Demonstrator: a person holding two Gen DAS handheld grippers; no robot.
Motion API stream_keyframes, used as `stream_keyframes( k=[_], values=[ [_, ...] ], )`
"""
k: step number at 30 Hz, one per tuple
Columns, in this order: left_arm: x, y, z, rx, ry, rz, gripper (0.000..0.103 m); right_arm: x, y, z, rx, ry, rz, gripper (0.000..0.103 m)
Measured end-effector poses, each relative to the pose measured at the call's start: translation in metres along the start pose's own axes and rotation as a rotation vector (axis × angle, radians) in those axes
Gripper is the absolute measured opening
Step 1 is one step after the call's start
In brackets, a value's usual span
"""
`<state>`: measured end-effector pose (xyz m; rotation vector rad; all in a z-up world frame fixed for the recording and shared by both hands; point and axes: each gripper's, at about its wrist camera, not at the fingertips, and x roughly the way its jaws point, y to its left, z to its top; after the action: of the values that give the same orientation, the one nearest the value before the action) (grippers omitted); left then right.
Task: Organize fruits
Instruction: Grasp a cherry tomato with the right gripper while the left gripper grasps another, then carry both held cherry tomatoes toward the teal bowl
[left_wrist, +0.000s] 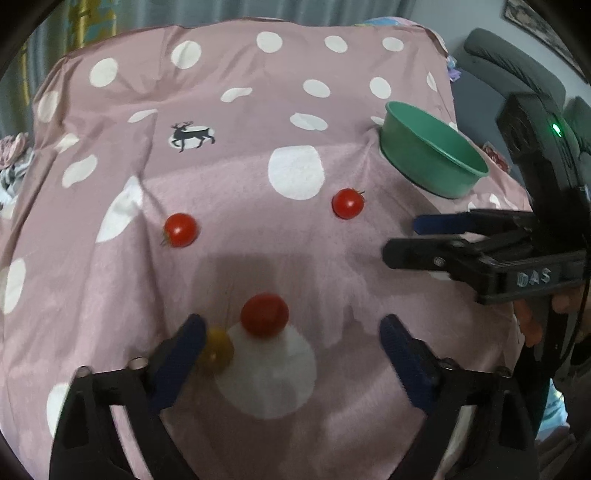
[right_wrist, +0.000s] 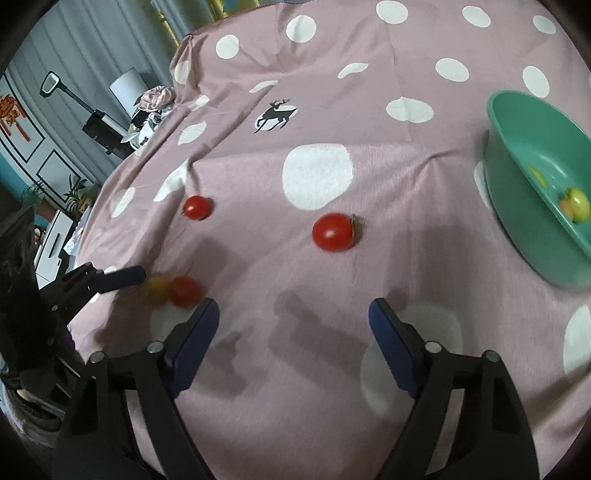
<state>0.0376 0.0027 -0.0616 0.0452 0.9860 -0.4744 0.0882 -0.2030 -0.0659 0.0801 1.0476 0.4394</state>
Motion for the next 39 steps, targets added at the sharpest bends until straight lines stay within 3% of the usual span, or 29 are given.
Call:
stream_keyframes(
  k=[5,7,11,13,18,20,23,28,30,39],
  values=[
    [0.014,0.005,0.005,0.004,0.031,0.001,0.074,0.019,-0.007,0.014,0.009,0.022,0.003,0.074],
    [0.018,0.009,0.007,0.006,0.042,-0.005,0.064,0.024,-0.008,0.017,0.009,0.033,0.001,0.072],
    [0.024,0.012,0.008,0.010,0.064,-0.013,0.056,0.033,-0.010,0.024,0.000,0.046,0.000,0.069],
    [0.027,0.014,0.008,0.013,0.073,-0.017,0.043,0.037,-0.011,0.028,-0.005,0.051,-0.004,0.067],
    [0.029,0.016,0.008,0.010,0.076,-0.014,0.031,0.043,-0.013,0.035,-0.023,0.054,-0.019,0.057],
    [0.029,0.016,0.007,0.013,0.075,-0.016,0.031,0.045,-0.014,0.038,-0.036,0.056,-0.033,0.050],
    [0.029,0.014,0.007,0.026,0.071,-0.017,0.031,0.048,-0.013,0.042,-0.065,0.060,-0.060,0.030],
    [0.024,0.019,0.008,-0.007,0.053,-0.032,0.031,0.047,-0.015,0.041,-0.081,0.056,-0.051,0.030],
    [0.014,0.020,0.010,-0.025,0.026,-0.044,0.031,0.041,-0.013,0.037,-0.068,0.043,-0.008,0.030],
    [-0.018,0.007,0.021,-0.029,-0.051,-0.037,0.031,-0.013,-0.019,0.012,-0.020,-0.068,0.080,0.030]
  ],
)
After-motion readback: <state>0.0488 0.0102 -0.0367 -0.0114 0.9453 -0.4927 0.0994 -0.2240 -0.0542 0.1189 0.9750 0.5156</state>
